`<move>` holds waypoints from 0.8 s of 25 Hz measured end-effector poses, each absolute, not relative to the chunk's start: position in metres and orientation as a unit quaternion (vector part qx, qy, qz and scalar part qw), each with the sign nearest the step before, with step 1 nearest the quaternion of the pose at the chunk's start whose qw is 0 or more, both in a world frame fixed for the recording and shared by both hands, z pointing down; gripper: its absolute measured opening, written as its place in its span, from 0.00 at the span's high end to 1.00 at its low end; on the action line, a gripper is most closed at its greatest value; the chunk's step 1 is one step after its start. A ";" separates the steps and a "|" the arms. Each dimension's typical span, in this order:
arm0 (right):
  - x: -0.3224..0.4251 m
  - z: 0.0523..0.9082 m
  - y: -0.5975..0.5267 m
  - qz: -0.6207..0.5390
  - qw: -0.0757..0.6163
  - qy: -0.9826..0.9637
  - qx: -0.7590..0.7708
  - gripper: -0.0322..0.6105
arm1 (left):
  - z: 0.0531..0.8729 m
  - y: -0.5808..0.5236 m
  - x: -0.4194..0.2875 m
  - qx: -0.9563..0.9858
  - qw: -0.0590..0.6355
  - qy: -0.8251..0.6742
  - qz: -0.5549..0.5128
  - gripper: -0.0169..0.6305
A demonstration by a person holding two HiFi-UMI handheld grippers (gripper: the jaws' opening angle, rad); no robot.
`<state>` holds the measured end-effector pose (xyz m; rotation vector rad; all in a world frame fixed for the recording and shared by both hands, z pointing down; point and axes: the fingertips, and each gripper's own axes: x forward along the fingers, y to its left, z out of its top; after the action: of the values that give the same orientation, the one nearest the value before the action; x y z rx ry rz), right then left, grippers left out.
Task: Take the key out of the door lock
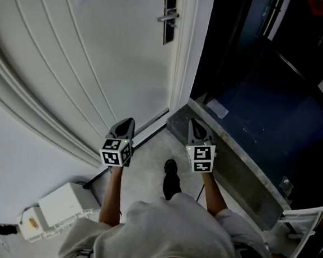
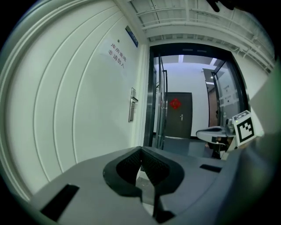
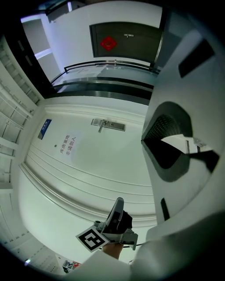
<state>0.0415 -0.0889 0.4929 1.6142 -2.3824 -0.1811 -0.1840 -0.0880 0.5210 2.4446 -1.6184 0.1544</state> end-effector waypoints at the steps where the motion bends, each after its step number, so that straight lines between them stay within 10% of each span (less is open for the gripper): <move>1: 0.042 0.493 -0.102 -0.062 0.128 -0.821 0.553 0.91 | 0.521 -0.101 -0.183 0.827 0.103 -0.549 0.054 0.95; 20: 0.056 0.466 -0.381 -0.074 0.121 -0.844 0.517 0.91 | 0.494 -0.373 -0.138 0.822 0.093 -0.559 0.056 0.95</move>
<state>0.0556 -0.3805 0.4657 1.5116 -2.4652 -0.2175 -0.1380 -0.3729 0.4943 2.4392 -1.6606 0.1648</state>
